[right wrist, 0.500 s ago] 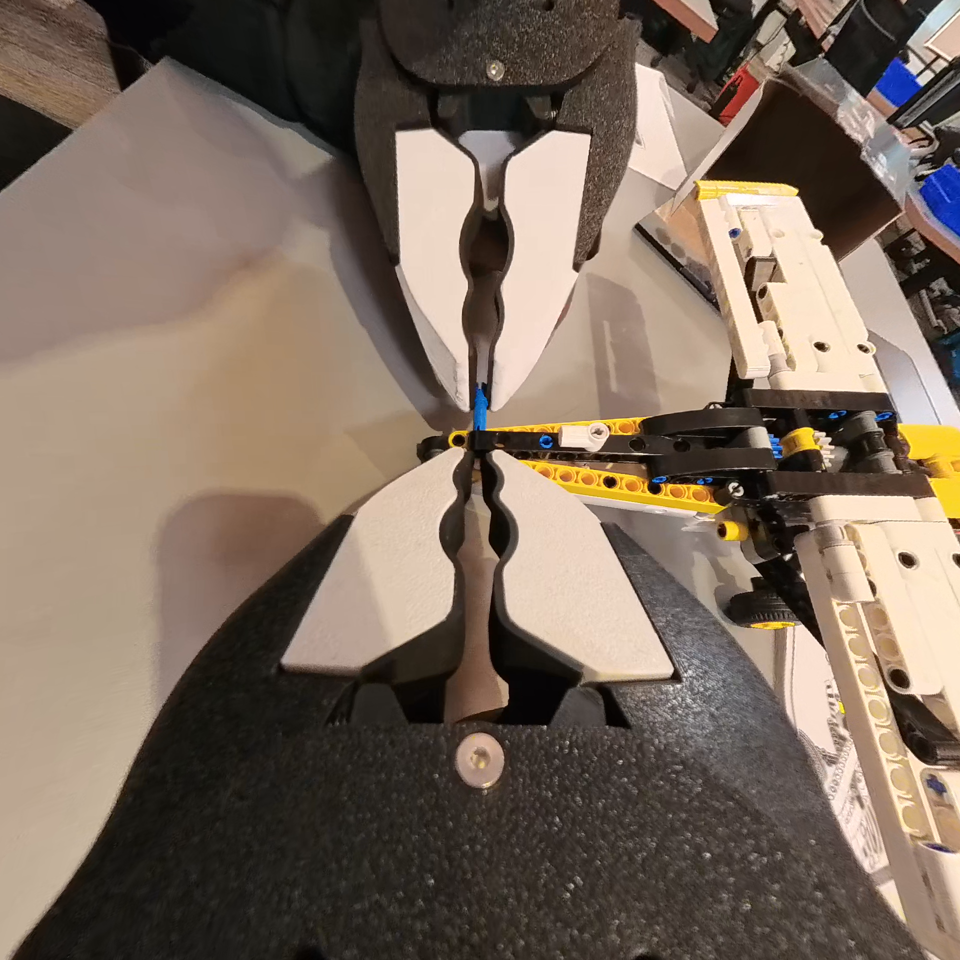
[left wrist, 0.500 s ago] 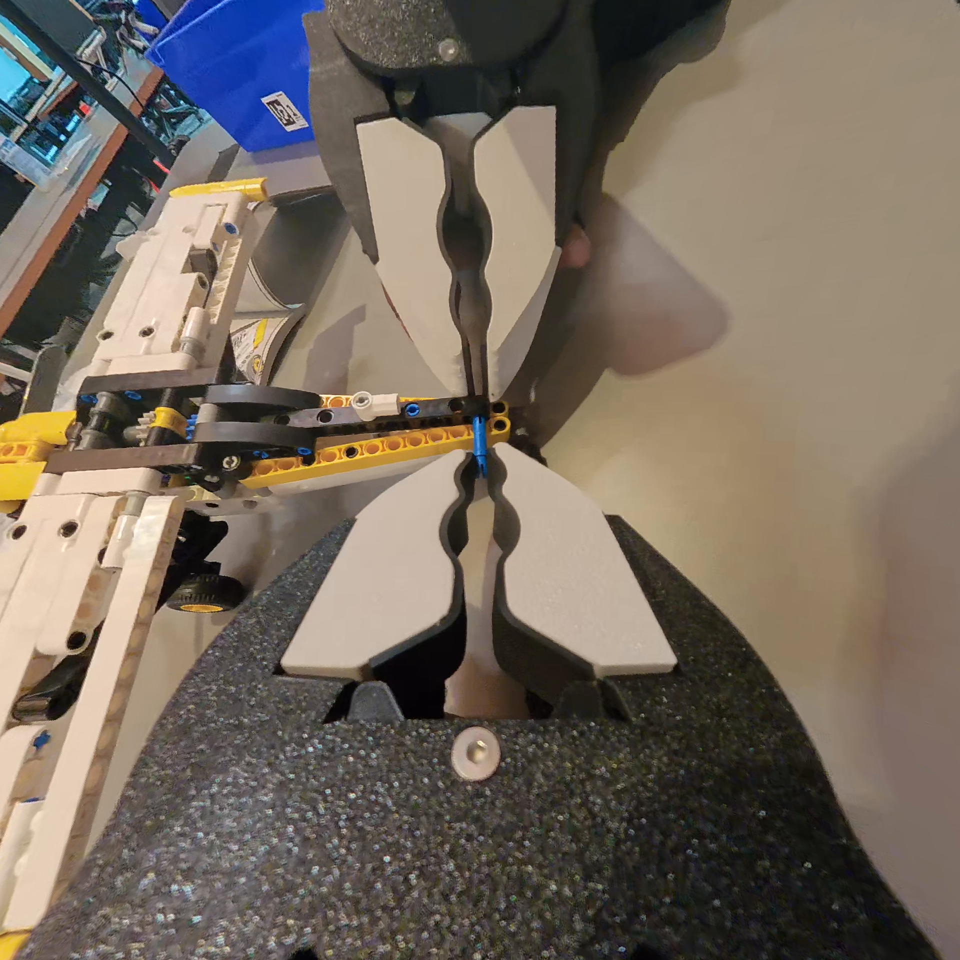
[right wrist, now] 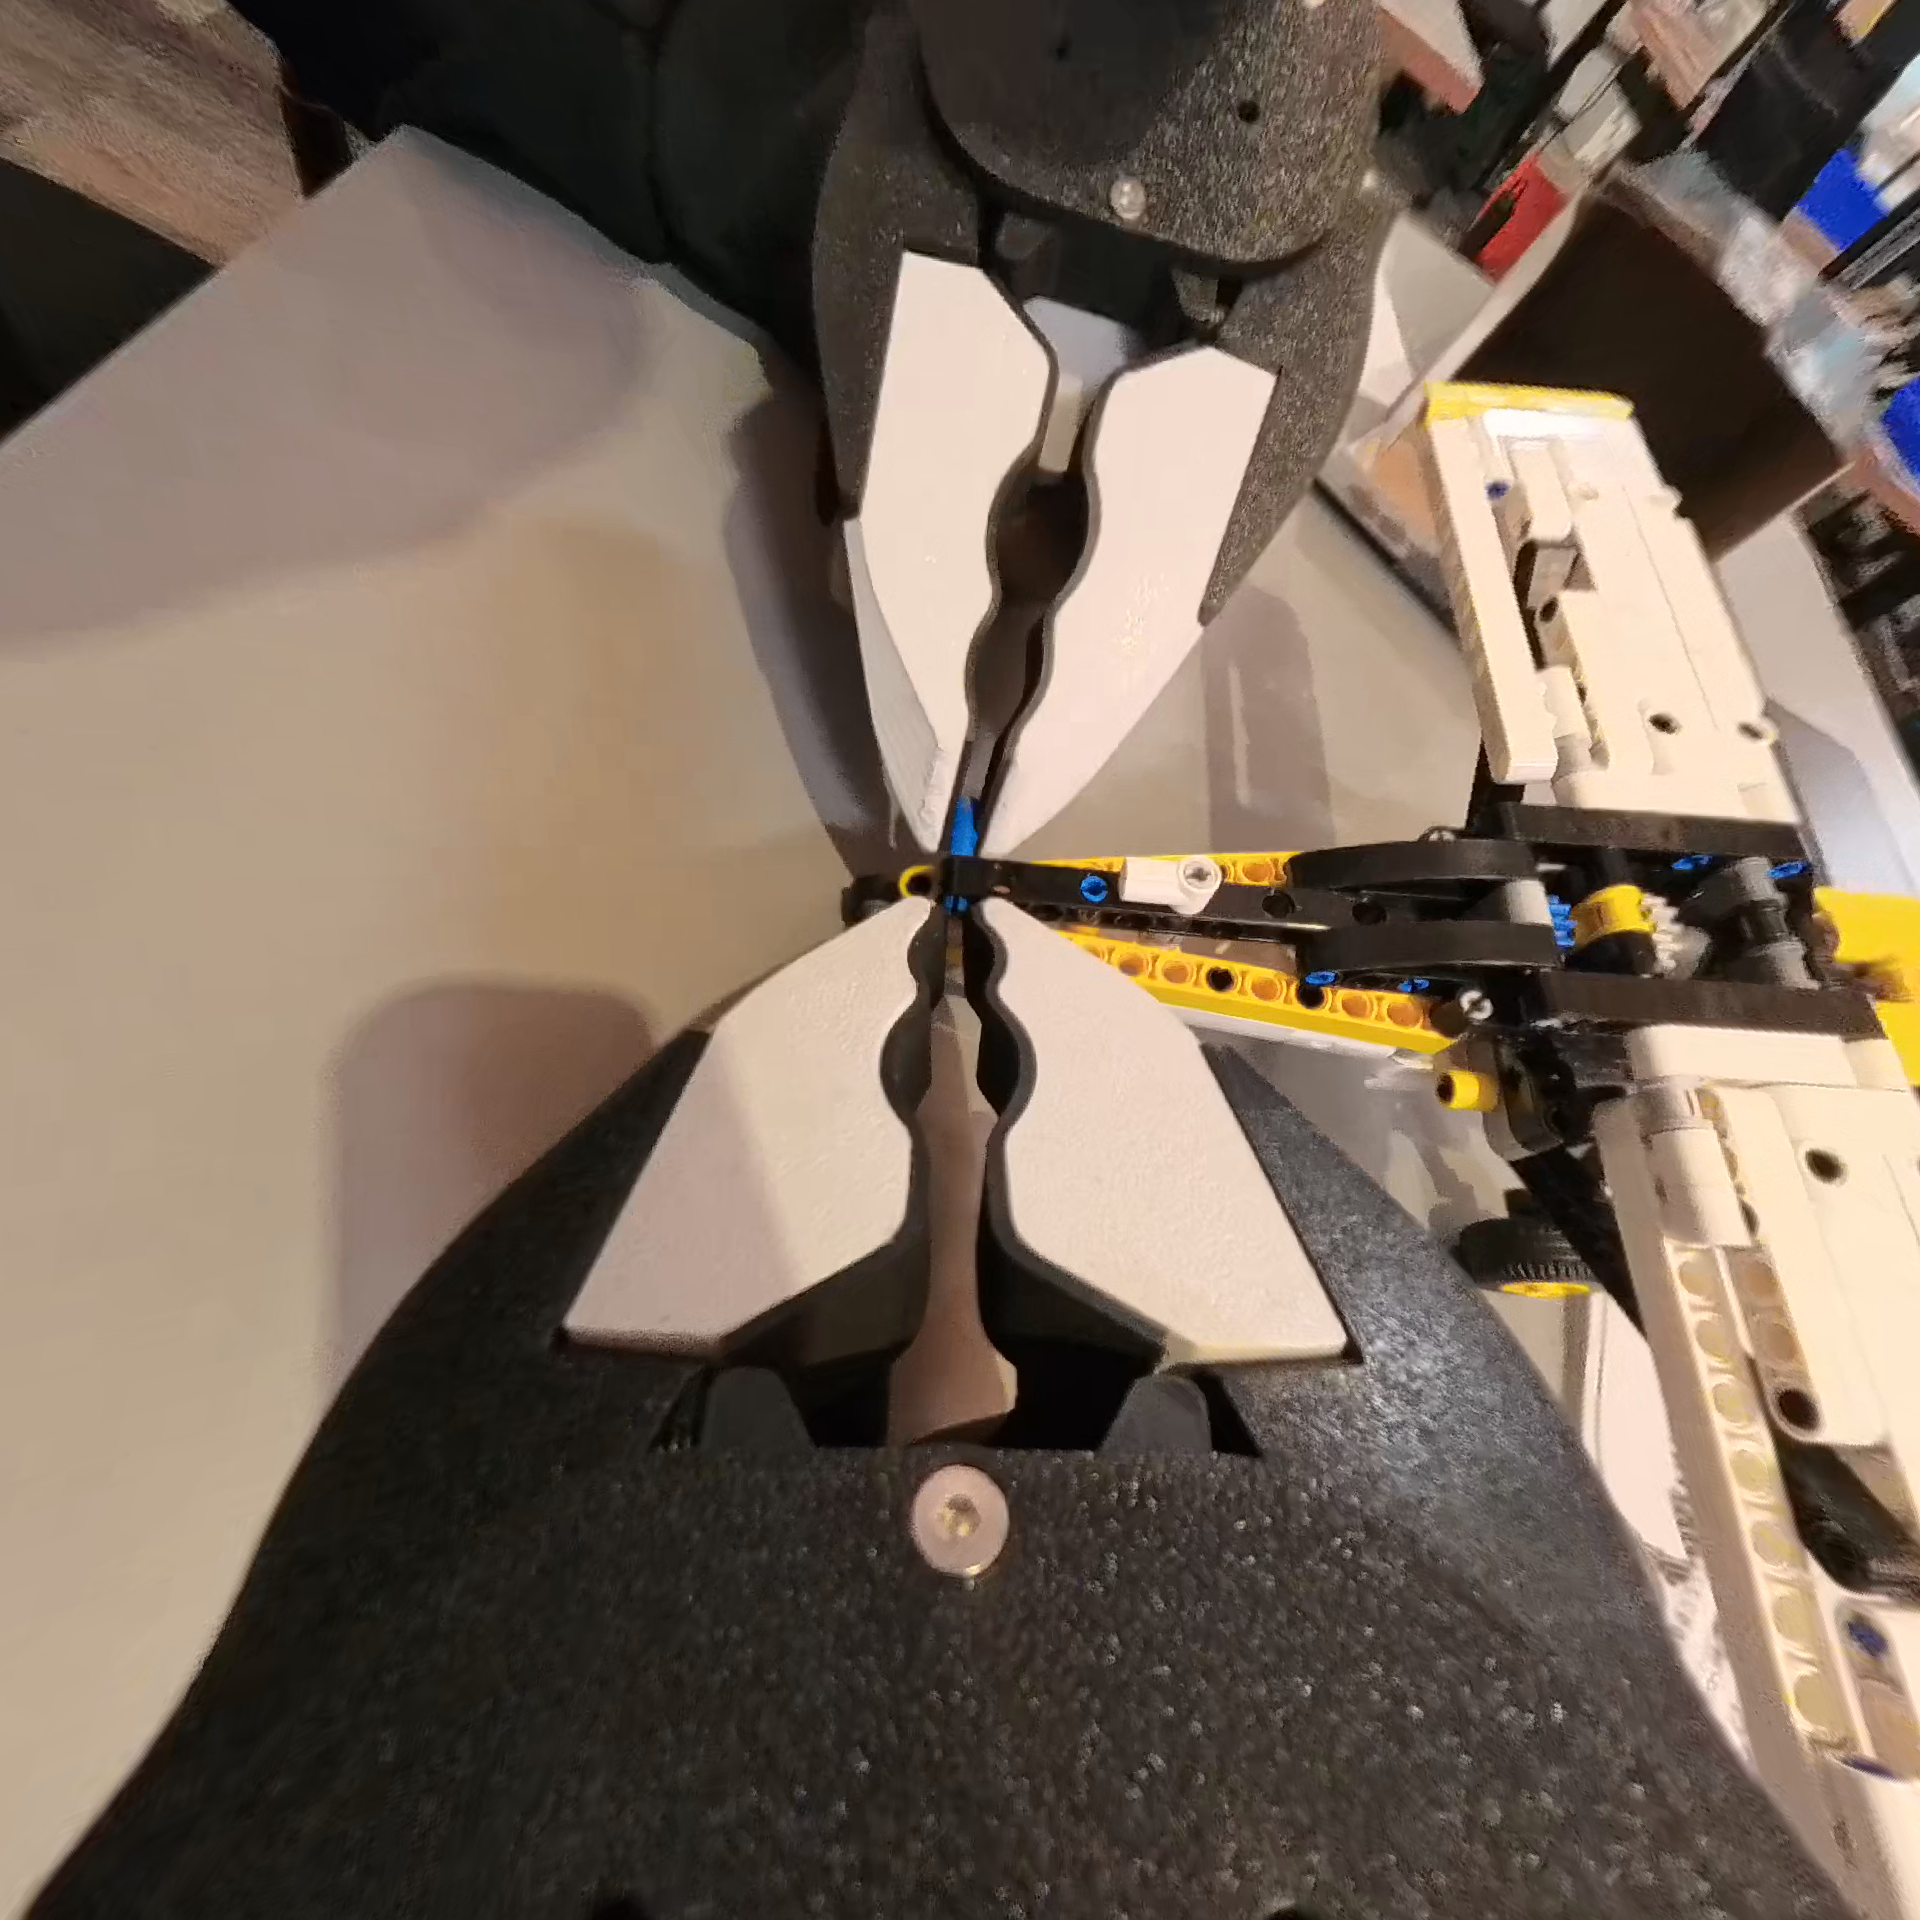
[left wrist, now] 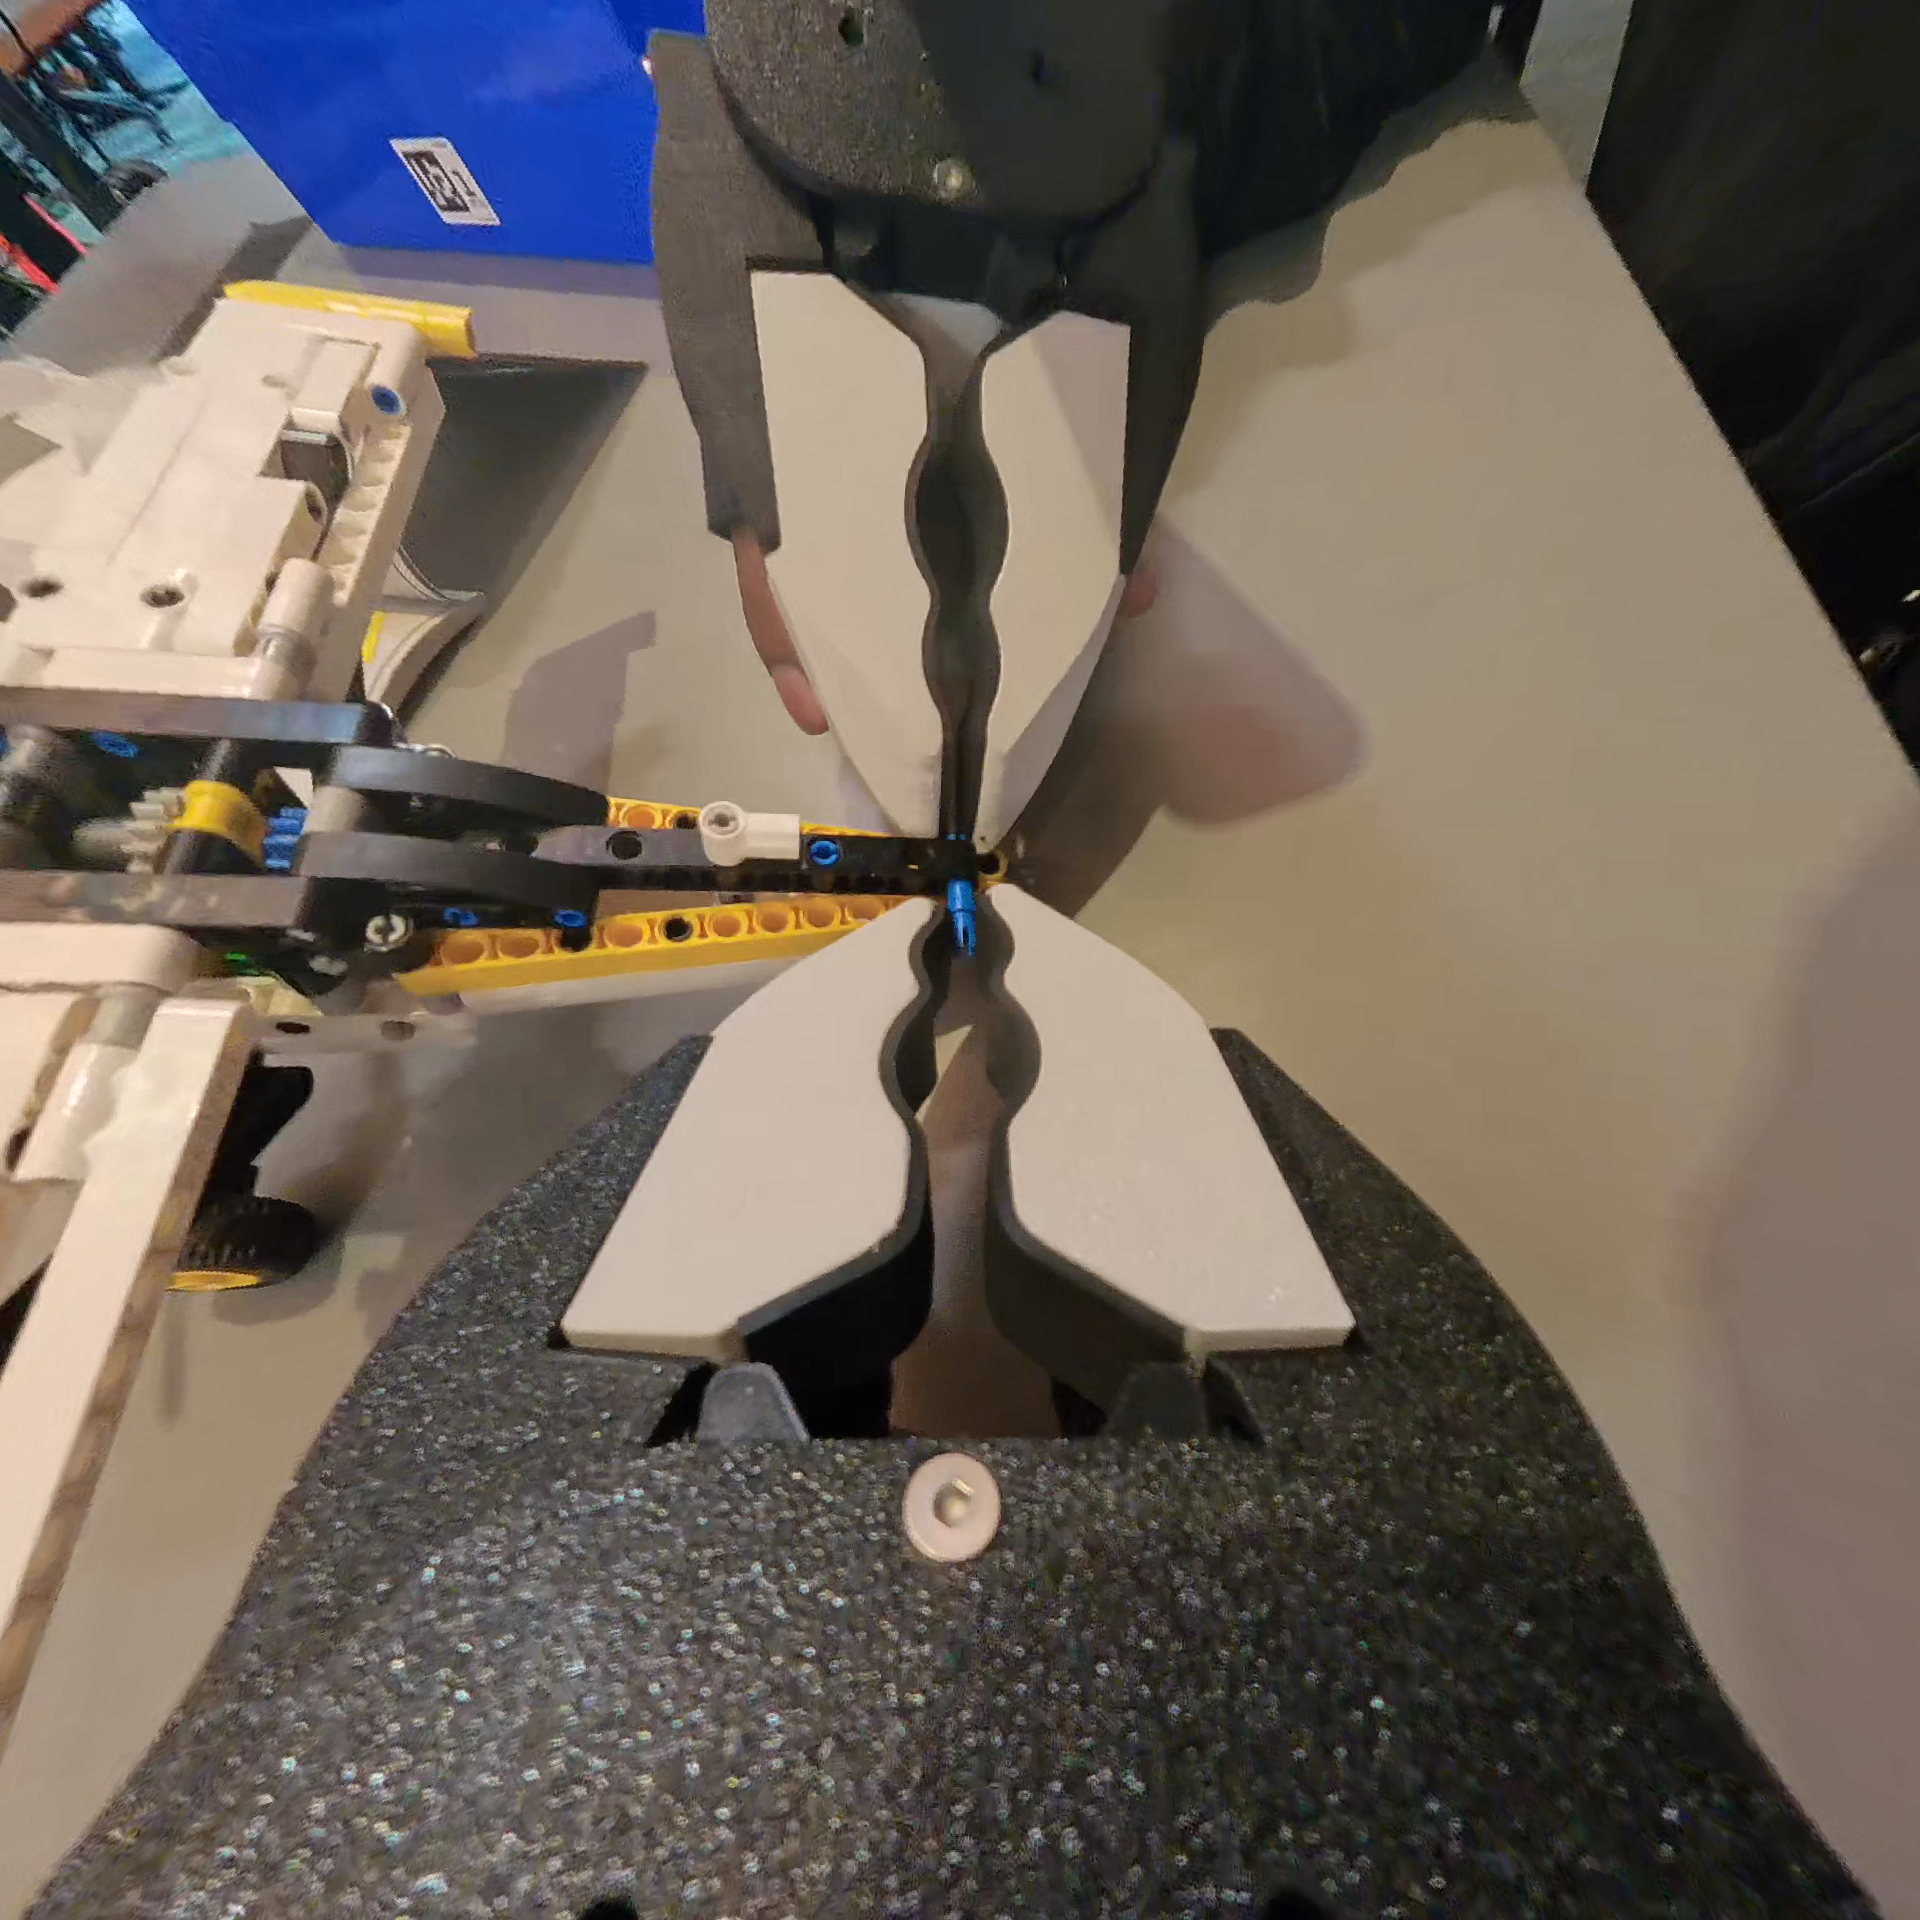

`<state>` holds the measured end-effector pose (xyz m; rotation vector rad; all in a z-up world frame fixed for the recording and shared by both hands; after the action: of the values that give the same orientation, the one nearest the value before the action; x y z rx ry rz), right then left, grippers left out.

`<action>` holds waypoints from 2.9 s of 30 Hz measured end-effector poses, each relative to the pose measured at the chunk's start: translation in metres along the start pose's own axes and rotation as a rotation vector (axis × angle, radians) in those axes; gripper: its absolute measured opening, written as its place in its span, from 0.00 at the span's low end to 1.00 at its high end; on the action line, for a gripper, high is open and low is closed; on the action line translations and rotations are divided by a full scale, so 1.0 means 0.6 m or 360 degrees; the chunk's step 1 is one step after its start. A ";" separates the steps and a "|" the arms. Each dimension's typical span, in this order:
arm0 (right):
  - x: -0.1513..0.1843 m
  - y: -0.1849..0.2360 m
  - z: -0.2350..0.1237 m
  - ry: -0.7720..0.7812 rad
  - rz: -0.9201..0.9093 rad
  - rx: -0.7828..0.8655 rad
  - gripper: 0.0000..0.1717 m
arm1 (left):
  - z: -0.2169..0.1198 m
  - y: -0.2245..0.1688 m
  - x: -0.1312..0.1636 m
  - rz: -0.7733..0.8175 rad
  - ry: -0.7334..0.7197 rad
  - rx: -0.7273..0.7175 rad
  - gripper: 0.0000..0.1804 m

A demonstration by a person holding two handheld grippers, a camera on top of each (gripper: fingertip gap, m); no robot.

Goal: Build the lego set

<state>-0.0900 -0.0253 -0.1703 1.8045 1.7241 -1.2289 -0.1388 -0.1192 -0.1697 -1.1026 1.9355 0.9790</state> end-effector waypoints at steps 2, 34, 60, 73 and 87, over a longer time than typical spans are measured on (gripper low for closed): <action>0.000 -0.003 0.000 -0.0007 0.0034 -0.0003 0.01 | -0.001 0.002 0.001 -0.0029 0.0004 -0.0006 0.03; 0.000 -0.005 -0.001 -0.0024 0.0057 0.0012 0.07 | -0.012 -0.012 0.012 0.0238 0.0026 -0.0273 0.02; 0.000 -0.002 -0.001 -0.0015 0.0063 -0.0027 0.02 | -0.002 -0.012 0.004 0.0214 0.0028 -0.0252 0.01; 0.001 -0.004 -0.001 -0.0027 0.0080 -0.0041 0.03 | -0.002 -0.012 0.006 0.0240 0.0014 -0.0284 0.02; 0.010 -0.005 -0.027 -0.0082 0.0140 0.0043 0.06 | -0.086 0.048 -0.051 -0.0082 -0.0835 -0.0669 0.07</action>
<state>-0.0880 -0.0089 -0.1649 1.8269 1.5902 -1.2569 -0.1627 -0.1419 -0.1118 -0.9790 1.3062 1.5160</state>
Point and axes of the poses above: each gripper's, where its closed fingertips meet, z out along the fingers, x out of its underside, y = z × x across the jaws, the point moved 6 cm from there along -z, back along the fingers, and after that the axes turned 9 degrees about -x, right-handed, at the moved point
